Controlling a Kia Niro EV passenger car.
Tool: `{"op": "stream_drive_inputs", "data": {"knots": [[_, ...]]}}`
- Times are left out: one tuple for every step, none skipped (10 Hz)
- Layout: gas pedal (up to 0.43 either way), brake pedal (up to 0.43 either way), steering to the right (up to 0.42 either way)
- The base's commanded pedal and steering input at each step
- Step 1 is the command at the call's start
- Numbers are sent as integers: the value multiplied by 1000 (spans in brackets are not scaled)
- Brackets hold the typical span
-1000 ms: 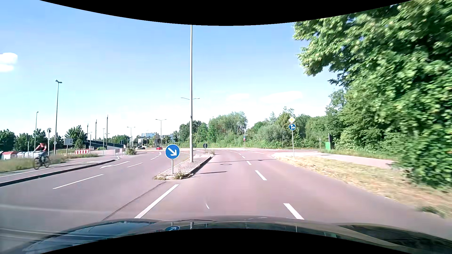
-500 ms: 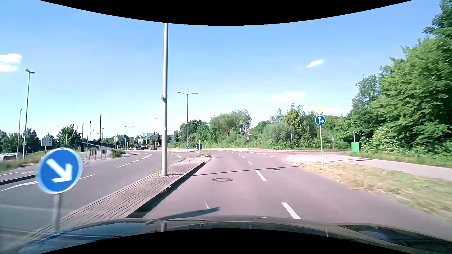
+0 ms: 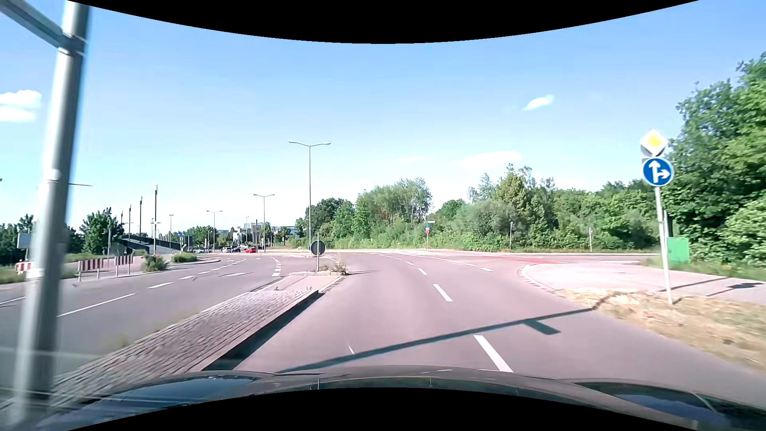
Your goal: Follow the waypoints while adhering to traffic rules and regulations
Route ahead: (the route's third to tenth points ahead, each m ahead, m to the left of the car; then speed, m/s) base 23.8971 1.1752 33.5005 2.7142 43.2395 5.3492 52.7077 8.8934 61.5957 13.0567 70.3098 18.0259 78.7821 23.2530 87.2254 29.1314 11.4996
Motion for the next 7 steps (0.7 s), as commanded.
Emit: {"op": "stream_drive_inputs", "data": {"knots": [[79,6,-9],[79,12,-10],[79,12,-13],[79,6,-16],[79,12,-18],[79,12,-23],[79,12,-28]]}}
